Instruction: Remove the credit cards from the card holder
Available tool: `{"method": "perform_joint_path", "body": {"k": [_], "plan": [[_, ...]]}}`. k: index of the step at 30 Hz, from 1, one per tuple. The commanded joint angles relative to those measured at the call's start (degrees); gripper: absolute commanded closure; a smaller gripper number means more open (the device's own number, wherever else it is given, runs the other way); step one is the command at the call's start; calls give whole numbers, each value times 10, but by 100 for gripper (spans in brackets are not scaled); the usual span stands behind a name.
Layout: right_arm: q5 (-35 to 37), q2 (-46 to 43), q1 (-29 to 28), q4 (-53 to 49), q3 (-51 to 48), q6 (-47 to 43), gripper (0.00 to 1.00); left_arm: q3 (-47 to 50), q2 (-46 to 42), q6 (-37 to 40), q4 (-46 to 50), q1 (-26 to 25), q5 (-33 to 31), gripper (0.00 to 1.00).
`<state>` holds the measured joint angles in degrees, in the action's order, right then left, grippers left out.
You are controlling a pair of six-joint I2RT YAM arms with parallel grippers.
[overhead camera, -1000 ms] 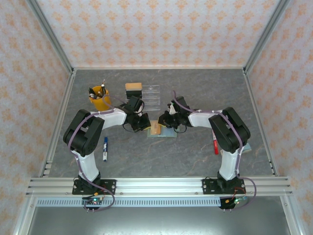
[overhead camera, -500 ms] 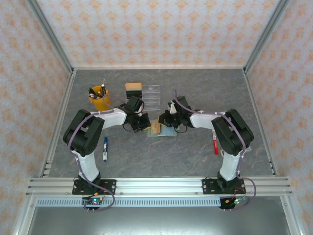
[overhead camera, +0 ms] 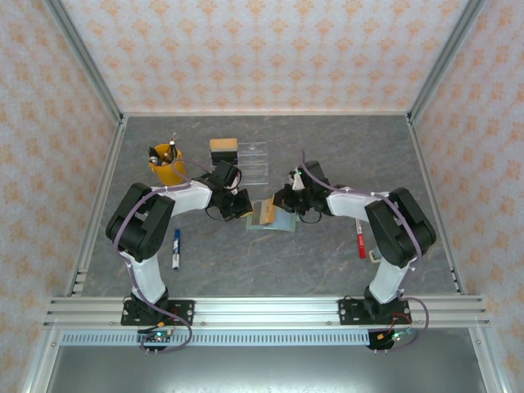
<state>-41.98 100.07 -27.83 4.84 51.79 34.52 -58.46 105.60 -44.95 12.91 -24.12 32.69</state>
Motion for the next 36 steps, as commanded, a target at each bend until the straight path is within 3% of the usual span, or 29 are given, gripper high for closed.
{"method": "perform_joint_path", "body": {"k": [1, 9, 17, 23, 30, 36], "plan": [[-6, -22, 7, -7, -7, -25, 91, 8, 9, 10, 39, 1, -15, 99], [-34, 19, 7, 2, 10, -24, 91, -6, -47, 5, 6, -6, 16, 96], [41, -32, 8, -39, -2, -44, 92, -6, -68, 9, 33, -9, -35, 93], [51, -122, 21, -43, -31, -68, 93, 6, -111, 2, -14, -6, 0, 66], [-50, -196, 64, 47, -57, -14, 93, 34, -158, -45, -165, 8, 109, 37], [-107, -198, 66, 131, -48, 60, 92, 33, -145, -103, -292, 7, 174, 31]]}}
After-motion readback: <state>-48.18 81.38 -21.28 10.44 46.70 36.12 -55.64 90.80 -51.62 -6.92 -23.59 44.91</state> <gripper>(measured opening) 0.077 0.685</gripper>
